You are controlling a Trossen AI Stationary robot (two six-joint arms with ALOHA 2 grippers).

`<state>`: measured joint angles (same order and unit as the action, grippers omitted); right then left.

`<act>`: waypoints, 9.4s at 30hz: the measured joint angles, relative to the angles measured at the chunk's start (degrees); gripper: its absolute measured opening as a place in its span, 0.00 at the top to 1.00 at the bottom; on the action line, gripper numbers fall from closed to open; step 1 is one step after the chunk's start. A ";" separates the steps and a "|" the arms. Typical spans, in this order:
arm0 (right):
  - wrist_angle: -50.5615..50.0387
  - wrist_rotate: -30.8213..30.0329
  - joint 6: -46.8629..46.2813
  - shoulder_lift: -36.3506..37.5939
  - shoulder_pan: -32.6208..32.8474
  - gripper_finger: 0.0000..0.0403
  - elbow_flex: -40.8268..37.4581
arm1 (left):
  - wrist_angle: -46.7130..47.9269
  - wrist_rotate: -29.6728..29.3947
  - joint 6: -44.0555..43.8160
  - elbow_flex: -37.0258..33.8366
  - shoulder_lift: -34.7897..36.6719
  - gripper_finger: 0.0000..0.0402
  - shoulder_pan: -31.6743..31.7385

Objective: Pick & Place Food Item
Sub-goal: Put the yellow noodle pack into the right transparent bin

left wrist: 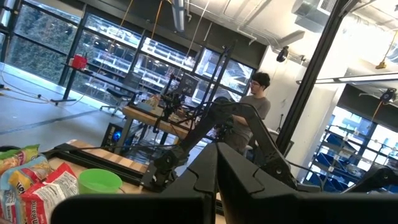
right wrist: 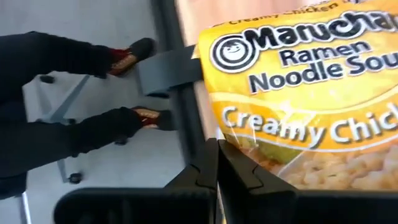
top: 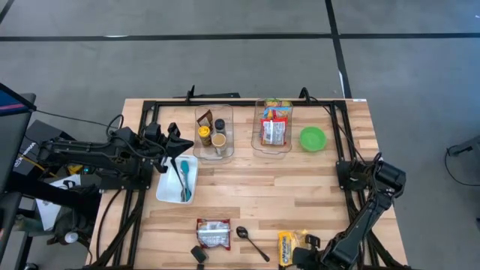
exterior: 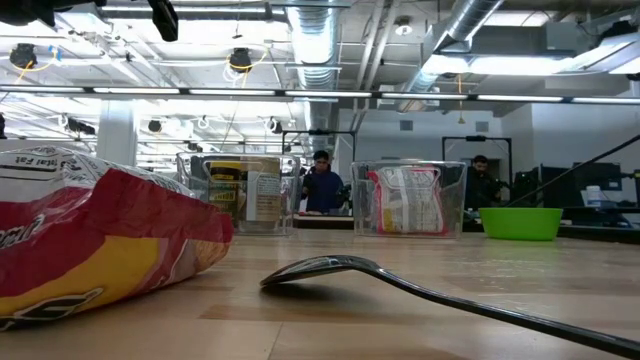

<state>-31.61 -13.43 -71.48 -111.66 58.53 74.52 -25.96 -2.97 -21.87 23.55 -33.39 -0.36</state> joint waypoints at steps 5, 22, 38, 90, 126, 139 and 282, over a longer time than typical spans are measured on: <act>-4.32 -0.12 -0.04 0.00 -1.77 1.00 0.00 | 0.00 -0.01 0.00 0.00 0.00 0.99 0.01; -15.61 -0.30 1.41 -0.04 -10.48 1.00 0.00 | 0.00 -0.02 0.00 0.00 0.00 0.99 0.01; -21.49 -2.32 7.61 0.28 -11.15 1.00 8.71 | 0.00 0.01 0.00 0.00 0.00 0.99 0.01; -35.89 -14.21 -9.16 -5.48 2.12 1.00 16.27 | -0.02 -0.02 0.00 0.00 0.00 0.99 0.02; -38.70 -4.55 -5.90 -8.63 -4.50 0.66 16.35 | -0.02 -0.01 0.00 0.00 0.00 0.99 0.01; -38.32 -4.46 -8.07 -8.63 -6.83 0.50 16.35 | 0.00 -0.02 0.00 0.00 0.00 0.99 0.02; -41.60 -0.11 -30.59 -11.41 -3.96 0.56 17.26 | -0.02 -0.02 0.00 0.00 0.00 0.99 0.00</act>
<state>-73.21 -13.54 -102.07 -123.07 54.57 91.79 -25.98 -2.98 -21.87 23.55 -33.39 -0.36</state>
